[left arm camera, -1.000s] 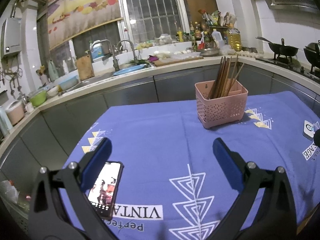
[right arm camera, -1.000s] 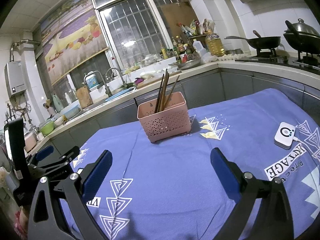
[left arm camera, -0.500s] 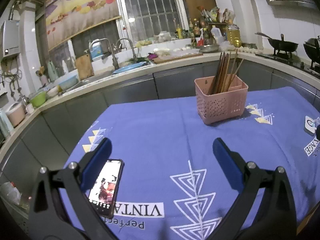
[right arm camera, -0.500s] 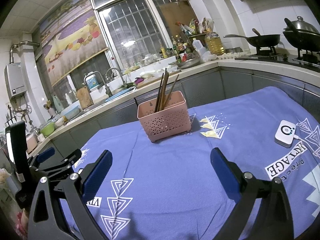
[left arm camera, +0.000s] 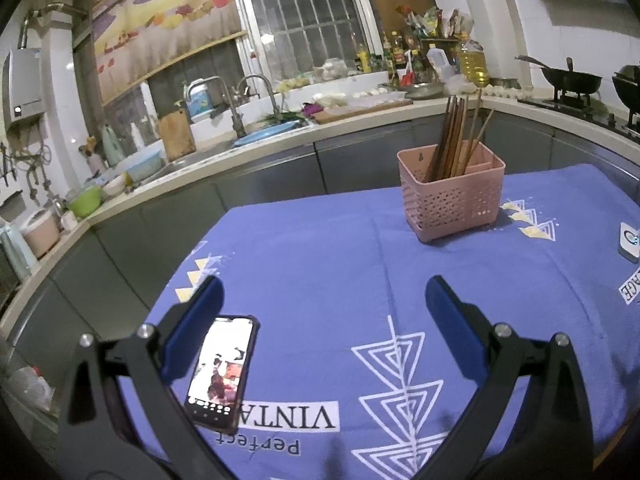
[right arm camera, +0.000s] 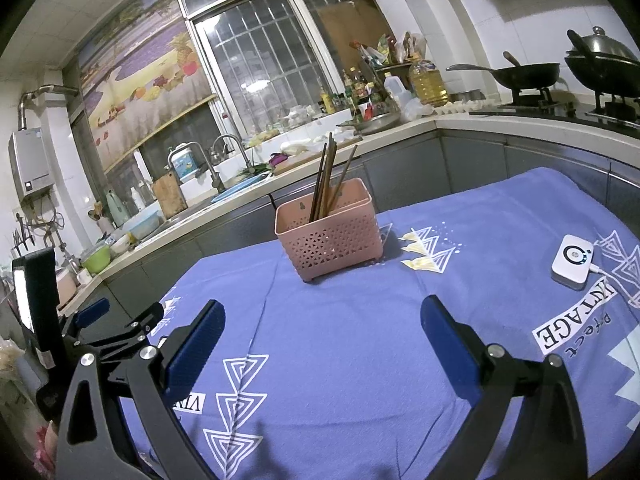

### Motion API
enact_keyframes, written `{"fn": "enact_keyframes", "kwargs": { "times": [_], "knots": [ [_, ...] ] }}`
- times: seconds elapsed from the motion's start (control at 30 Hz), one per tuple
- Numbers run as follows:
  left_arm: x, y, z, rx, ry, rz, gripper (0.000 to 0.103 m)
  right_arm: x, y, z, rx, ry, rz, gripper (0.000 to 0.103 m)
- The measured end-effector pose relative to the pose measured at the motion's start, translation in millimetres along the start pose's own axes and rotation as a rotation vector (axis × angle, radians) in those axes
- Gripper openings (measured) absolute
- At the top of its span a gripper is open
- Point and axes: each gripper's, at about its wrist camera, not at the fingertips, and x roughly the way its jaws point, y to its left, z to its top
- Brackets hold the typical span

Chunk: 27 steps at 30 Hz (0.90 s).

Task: Organize utensils

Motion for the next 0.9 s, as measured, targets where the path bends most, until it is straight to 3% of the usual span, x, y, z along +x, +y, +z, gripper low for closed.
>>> {"fn": "enact_keyframes", "kwargs": {
  "times": [0.9],
  "knots": [
    [3,6,2,-0.004,0.030,0.024,0.097,-5,18,-14,0.010,0.007,0.003,0.096]
  ]
}}
